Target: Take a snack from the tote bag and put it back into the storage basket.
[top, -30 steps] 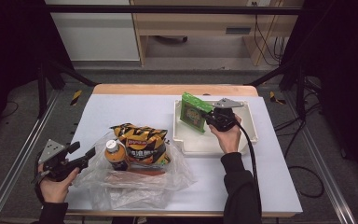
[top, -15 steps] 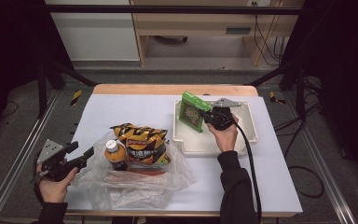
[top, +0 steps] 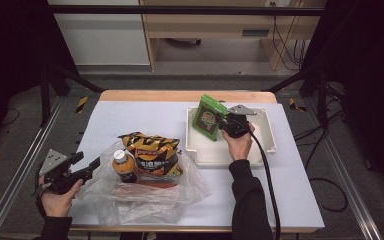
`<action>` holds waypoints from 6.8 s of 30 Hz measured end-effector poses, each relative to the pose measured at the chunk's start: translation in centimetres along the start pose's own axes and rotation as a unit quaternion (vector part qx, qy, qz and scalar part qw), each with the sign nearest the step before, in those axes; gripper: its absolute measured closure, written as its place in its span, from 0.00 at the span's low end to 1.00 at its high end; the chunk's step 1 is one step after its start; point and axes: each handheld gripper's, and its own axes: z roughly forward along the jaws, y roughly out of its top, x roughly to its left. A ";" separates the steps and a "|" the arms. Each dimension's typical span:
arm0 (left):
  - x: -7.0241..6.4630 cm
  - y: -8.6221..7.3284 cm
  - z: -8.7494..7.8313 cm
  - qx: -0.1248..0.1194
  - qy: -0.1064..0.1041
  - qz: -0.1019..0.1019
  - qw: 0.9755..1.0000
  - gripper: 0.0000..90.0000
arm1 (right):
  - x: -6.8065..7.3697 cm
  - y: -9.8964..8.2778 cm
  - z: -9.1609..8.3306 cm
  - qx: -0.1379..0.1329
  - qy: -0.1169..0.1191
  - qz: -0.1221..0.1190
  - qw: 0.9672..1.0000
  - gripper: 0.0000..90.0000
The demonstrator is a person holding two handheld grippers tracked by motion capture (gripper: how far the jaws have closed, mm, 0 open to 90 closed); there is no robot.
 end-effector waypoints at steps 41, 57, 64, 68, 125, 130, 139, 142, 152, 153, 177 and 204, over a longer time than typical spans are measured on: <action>-0.2 -0.2 0.3 0.006 -0.009 0.000 1.000 0.35 | -0.6 -0.7 1.3 -0.003 -0.033 0.026 0.999 0.77; -0.3 -0.1 0.2 0.005 -0.010 0.001 1.000 0.35 | 0.5 -1.3 0.8 0.063 -0.046 0.016 0.997 0.83; -0.2 -0.2 0.2 0.006 -0.009 -0.001 1.000 0.35 | 0.7 -1.5 1.5 0.050 -0.030 0.017 0.998 0.92; -0.1 -0.1 0.1 0.003 -0.009 -0.001 1.000 0.35 | 0.7 -1.4 1.1 0.048 -0.036 0.012 0.998 0.86; -5.0 3.3 -3.2 -0.045 -0.067 0.043 0.996 0.34 | 8.1 -1.1 -15.9 -0.066 0.145 -0.037 0.986 0.55; -4.3 3.1 -3.0 -0.043 -0.057 0.034 0.997 0.34 | 10.5 0.4 -14.9 -0.059 0.182 -0.037 0.981 0.52; -2.6 2.2 -2.1 -0.036 -0.041 0.012 0.998 0.34 | 14.6 2.1 -13.0 -0.049 0.222 -0.049 0.973 0.41; -2.1 1.9 -1.9 -0.033 -0.039 0.006 0.999 0.34 | 15.4 2.3 -12.7 -0.047 0.227 -0.051 0.971 0.39; -1.1 1.4 -1.6 -0.028 -0.025 -0.003 0.999 0.34 | 16.1 2.3 -11.3 -0.050 0.222 -0.046 0.973 0.36; -1.1 1.4 -1.6 -0.028 -0.025 -0.003 0.999 0.34 | 16.1 2.3 -11.2 -0.049 0.218 -0.048 0.974 0.35; 0.0 0.5 -0.7 -0.009 -0.011 -0.016 1.000 0.34 | 17.2 1.9 -7.8 -0.027 0.213 -0.061 0.975 0.75; 0.0 0.3 -0.5 -0.003 -0.011 -0.015 1.000 0.34 | 16.7 2.6 -8.9 -0.054 0.246 -0.032 0.967 0.98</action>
